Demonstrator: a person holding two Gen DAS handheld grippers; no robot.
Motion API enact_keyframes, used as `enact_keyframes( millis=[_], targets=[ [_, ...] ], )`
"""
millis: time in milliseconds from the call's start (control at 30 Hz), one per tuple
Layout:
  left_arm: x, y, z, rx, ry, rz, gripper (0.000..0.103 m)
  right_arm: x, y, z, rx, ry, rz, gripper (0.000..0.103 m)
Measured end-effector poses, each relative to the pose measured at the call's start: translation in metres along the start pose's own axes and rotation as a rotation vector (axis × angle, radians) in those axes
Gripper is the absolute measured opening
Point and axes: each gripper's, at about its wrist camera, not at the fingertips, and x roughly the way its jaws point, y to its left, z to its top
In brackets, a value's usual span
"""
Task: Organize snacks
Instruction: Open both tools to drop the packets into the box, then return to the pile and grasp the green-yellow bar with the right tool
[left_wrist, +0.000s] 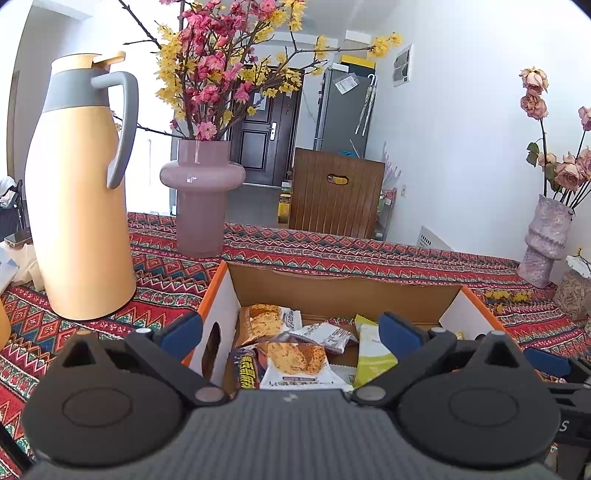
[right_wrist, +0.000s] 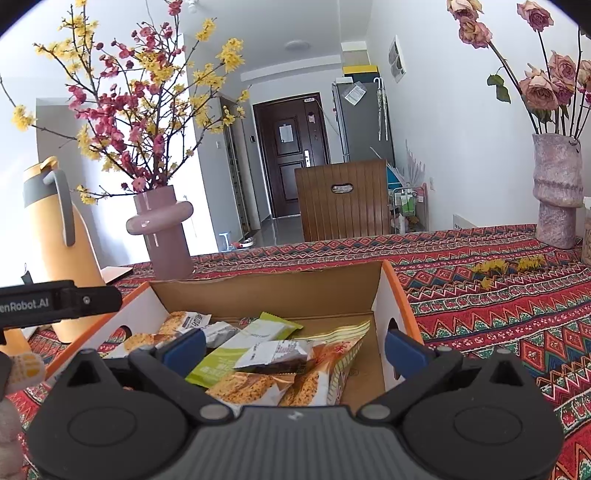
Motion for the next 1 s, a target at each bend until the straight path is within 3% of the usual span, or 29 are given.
enact_keyframes(
  millis=[533, 1000],
  targets=[
    [-0.053, -0.003, 0.01, 0.003, -0.013, -0.021, 0.103, -0.044, 0.01, 0.011, -0.025, -0.006, 0.024, 0.103],
    [-0.105, 0.012, -0.024, 0.031, 0.036, 0.015, 0.103, -0.098, 0.005, -0.031, -0.052, 0.082, 0.024, 0.103]
  ],
)
